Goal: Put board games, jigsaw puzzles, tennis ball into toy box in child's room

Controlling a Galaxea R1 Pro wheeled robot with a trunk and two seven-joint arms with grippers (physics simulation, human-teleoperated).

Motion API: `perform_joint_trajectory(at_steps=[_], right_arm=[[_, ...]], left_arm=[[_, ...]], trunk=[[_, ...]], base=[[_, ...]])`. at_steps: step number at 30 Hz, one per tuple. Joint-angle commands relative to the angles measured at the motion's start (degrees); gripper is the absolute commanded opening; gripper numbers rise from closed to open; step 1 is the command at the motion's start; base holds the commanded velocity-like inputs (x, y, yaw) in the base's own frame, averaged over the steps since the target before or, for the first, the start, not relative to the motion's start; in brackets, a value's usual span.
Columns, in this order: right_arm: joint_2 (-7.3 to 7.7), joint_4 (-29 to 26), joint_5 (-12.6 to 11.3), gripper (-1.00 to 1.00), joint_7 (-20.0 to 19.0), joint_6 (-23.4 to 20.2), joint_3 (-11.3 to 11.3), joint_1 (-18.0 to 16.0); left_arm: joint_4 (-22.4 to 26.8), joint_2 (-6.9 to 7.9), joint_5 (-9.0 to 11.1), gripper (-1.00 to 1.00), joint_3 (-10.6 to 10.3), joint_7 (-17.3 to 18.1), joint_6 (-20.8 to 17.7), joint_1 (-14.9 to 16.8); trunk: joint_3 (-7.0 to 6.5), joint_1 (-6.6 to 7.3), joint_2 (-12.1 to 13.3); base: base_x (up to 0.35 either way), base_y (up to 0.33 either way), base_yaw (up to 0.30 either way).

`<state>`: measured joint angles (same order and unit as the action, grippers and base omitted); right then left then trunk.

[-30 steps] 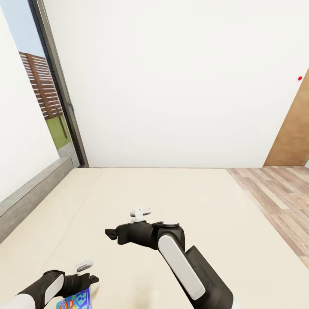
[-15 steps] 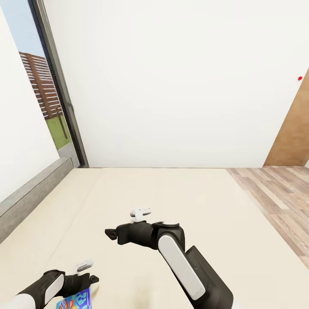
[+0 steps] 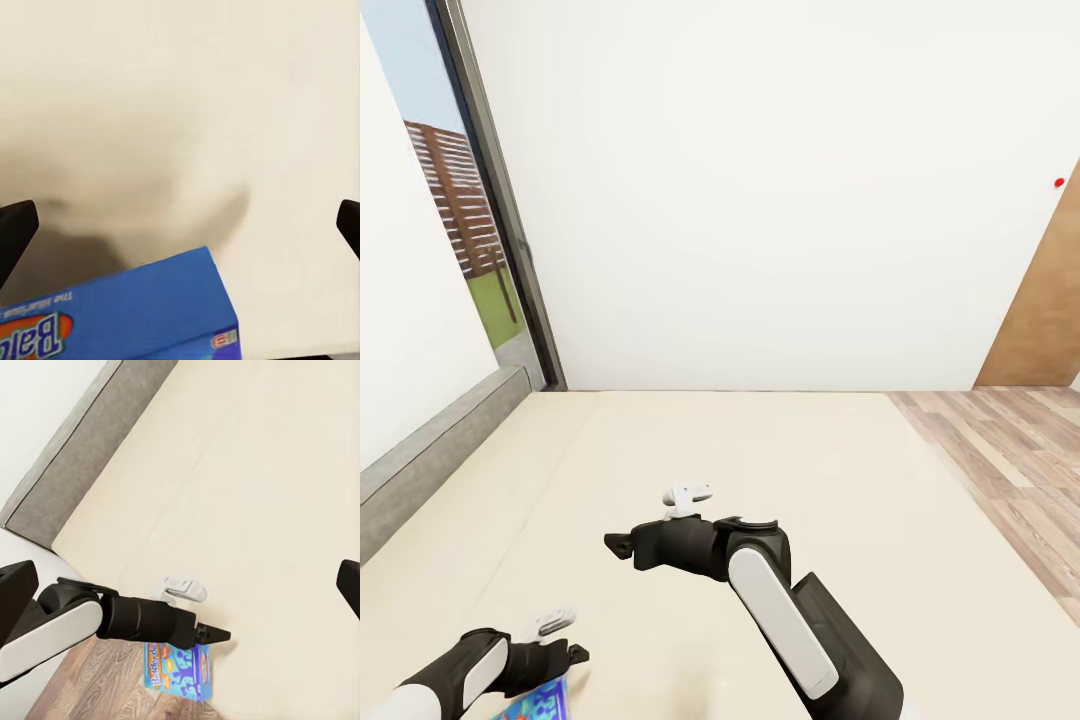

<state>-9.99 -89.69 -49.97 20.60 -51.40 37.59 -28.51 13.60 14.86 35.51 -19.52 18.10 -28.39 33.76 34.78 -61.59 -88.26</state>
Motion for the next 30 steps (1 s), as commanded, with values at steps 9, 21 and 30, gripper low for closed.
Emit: perform_joint_trajectory(at_steps=[9,21,30], right_arm=[[-0.01,0.0,-0.6,1.0,0.7,-0.1,0.1,-0.1],[-0.01,0.0,-0.6,1.0,0.6,-0.2,0.0,-0.1],[-0.01,0.0,-0.6,1.0,0.5,-0.2,0.0,-0.1]], left_arm=[[0.2,0.06,0.2,1.0,-0.2,0.1,-0.2,0.0],[5.8,1.44,0.2,1.0,0.1,0.7,0.6,0.0],[13.2,7.37,0.1,1.0,8.2,5.5,-2.9,-0.1]], trunk=[[0.06,0.0,0.0],[0.06,0.0,0.0],[0.06,0.0,0.0]], base=[[0.0,0.0,0.0],[0.0,0.0,0.0],[0.0,0.0,0.0]])
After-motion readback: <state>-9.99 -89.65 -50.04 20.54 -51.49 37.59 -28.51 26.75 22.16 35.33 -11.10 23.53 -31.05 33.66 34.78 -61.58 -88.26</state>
